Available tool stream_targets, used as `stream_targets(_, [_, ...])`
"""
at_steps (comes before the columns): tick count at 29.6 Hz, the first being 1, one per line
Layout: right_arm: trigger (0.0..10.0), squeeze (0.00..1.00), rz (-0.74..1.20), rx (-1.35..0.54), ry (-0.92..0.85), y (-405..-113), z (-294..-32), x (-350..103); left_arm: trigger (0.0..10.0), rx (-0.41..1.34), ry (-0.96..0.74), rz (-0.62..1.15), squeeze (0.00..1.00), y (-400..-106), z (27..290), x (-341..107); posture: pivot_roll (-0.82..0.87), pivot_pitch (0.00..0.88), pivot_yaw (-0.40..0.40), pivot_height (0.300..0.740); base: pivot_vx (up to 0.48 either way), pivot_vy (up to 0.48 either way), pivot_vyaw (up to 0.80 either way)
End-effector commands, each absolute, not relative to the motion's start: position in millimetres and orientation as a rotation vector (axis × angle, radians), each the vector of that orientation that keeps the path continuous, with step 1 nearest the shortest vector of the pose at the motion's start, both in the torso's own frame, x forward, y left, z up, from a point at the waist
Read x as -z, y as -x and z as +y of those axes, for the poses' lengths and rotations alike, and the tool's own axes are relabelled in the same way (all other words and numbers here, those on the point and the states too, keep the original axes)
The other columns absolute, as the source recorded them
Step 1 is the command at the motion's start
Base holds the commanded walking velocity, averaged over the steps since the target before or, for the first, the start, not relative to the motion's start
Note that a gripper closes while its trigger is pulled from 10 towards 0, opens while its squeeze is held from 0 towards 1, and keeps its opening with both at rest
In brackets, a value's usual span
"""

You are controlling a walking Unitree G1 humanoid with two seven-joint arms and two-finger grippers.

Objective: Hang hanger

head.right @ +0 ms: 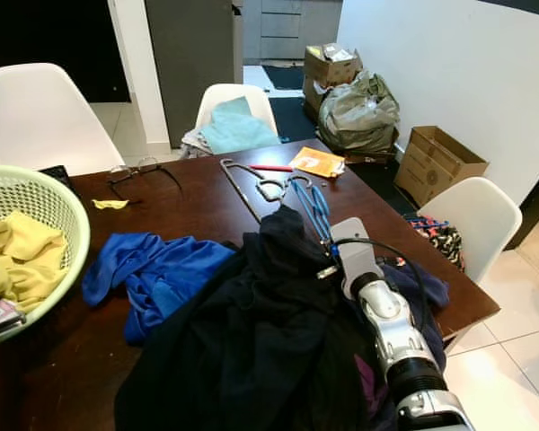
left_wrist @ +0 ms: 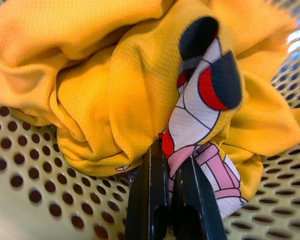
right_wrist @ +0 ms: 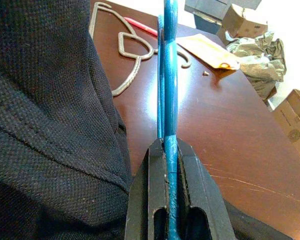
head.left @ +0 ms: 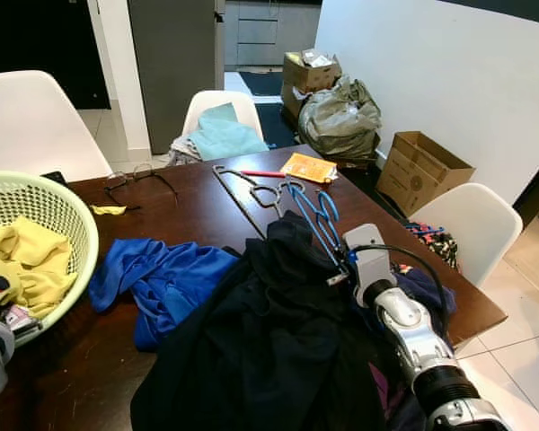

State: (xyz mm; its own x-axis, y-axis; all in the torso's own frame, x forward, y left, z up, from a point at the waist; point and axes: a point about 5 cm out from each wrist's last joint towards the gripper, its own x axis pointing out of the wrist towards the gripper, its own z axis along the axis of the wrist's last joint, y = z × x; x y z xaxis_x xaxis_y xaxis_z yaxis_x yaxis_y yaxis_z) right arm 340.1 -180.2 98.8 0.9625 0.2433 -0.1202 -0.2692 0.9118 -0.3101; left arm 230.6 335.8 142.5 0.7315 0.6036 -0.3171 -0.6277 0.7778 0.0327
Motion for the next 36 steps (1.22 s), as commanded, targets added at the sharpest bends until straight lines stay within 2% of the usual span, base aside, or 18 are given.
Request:
stream_targets(1, [10.0, 0.00, 0.118, -0.246, 0.329, -336.5, -185.3, -90.8, 0.0, -0.606, 0.060, 0.197, 0.00, -242.9, 325.8, -167.4, 0.09, 0.000, -0.069, 0.740, 0.000, 0.000, 0.00])
stream_targets(3, [10.0, 0.00, 0.118, -0.245, 0.326, -336.8, -185.0, -90.7, 0.0, -0.566, 0.024, 0.108, 0.00, -249.3, 320.4, -188.7, 0.09, 0.000, -0.069, 0.740, 0.000, 0.000, 0.00])
stream_targets(5, [10.0, 0.00, 0.118, -0.245, 0.326, -336.8, -185.0, -90.7, 0.0, -0.566, 0.024, 0.108, 0.00, -249.3, 320.4, -188.7, 0.09, 0.000, -0.069, 0.740, 0.000, 0.000, 0.00])
stream_targets(9, [10.0, 0.00, 0.119, -0.239, 0.305, -338.9, -182.5, -90.1, 0.0, -0.455, -0.087, -0.229, 0.00, -262.5, 294.6, -283.6, 0.10, 0.000, -0.063, 0.740, 0.000, 0.000, 0.00])
stream_targets(12, [10.0, 0.00, 0.119, -0.236, 0.300, -339.3, -182.2, -90.1, 0.0, -0.437, -0.098, -0.275, 0.00, -262.5, 289.5, -296.2, 0.10, 0.000, -0.062, 0.740, 0.000, 0.000, 0.00])
stream_targets(14, [10.0, 0.00, 0.121, -0.232, 0.287, -340.4, -180.8, -89.8, 0.0, -0.317, -0.226, -0.457, 0.00, -263.0, 262.6, -339.9, 0.11, 0.000, -0.058, 0.740, 0.000, 0.000, 0.00])
stream_targets(15, [10.0, 0.00, 0.121, -0.232, 0.287, -340.4, -180.8, -89.8, 0.0, -0.317, -0.226, -0.457, 0.00, -263.0, 262.6, -339.9, 0.11, 0.000, -0.058, 0.740, 0.000, 0.000, 0.00])
stream_targets(16, [10.0, 0.00, 0.121, -0.231, 0.280, -340.9, -179.9, -89.7, 0.0, -0.251, -0.268, -0.541, 0.00, -262.0, 247.8, -359.1, 0.11, 0.000, -0.054, 0.740, 0.000, 0.000, 0.00])
stream_targets(20, [10.0, 0.00, 0.120, -0.227, 0.264, -342.0, -178.1, -89.7, 0.0, -0.125, -0.286, -0.661, 0.00, -260.7, 222.6, -384.1, 0.11, 0.000, -0.049, 0.740, 0.000, 0.000, 0.00])
stream_targets(22, [10.0, 0.00, 0.120, -0.227, 0.264, -342.0, -178.1, -89.7, 0.0, -0.125, -0.286, -0.661, 0.00, -260.7, 222.6, -384.1, 0.11, 0.000, -0.049, 0.740, 0.000, 0.000, 0.00])
stream_targets(25, [10.0, 0.00, 0.120, -0.224, 0.252, -343.0, -176.0, -89.6, 0.0, 0.008, -0.259, -0.643, 0.00, -268.3, 203.1, -381.8, 0.10, 0.000, -0.036, 0.740, 0.000, 0.000, 0.00])
stream_targets(26, [10.0, 0.00, 0.119, -0.220, 0.244, -343.4, -175.5, -89.6, 0.0, 0.098, -0.225, -0.558, 0.00, -278.1, 191.8, -363.8, 0.10, 0.000, -0.030, 0.740, 0.000, 0.000, 0.00])
stream_targets(27, [10.0, 0.00, 0.119, -0.220, 0.244, -343.4, -175.5, -89.6, 0.0, 0.098, -0.225, -0.558, 0.00, -278.1, 191.8, -363.8, 0.10, 0.000, -0.030, 0.740, 0.000, 0.000, 0.00])
stream_targets(28, [10.0, 0.00, 0.119, -0.216, 0.234, -343.7, -175.2, -89.5, 0.0, 0.180, -0.202, -0.437, 0.00, -288.1, 180.2, -335.2, 0.10, 0.000, -0.027, 0.740, 0.000, 0.000, 0.00])
stream_targets(30, [10.0, 0.00, 0.119, -0.216, 0.234, -343.7, -175.2, -89.5, 0.0, 0.180, -0.202, -0.437, 0.00, -288.1, 180.2, -335.2, 0.10, 0.000, -0.027, 0.740, 0.000, 0.000, 0.00])
stream_targets(33, [10.0, 0.00, 0.118, -0.211, 0.222, -343.9, -175.1, -89.2, 0.0, 0.282, -0.147, -0.299, 0.00, -293.5, 163.3, -295.1, 0.10, 0.000, -0.023, 0.740, 0.000, 0.000, 0.00])
stream_targets(35, [10.0, 0.00, 0.118, -0.211, 0.222, -343.9, -175.1, -89.2, 0.0, 0.282, -0.147, -0.299, 0.00, -293.5, 163.3, -295.1, 0.10, 0.000, -0.023, 0.740, 0.000, 0.000, 0.00])
stream_targets(36, [10.0, 0.00, 0.118, -0.210, 0.219, -344.1, -175.0, -89.1, 0.0, 0.313, -0.088, -0.287, 0.00, -292.7, 158.9, -289.4, 0.11, 0.000, -0.026, 0.740, 0.000, 0.000, 0.00])
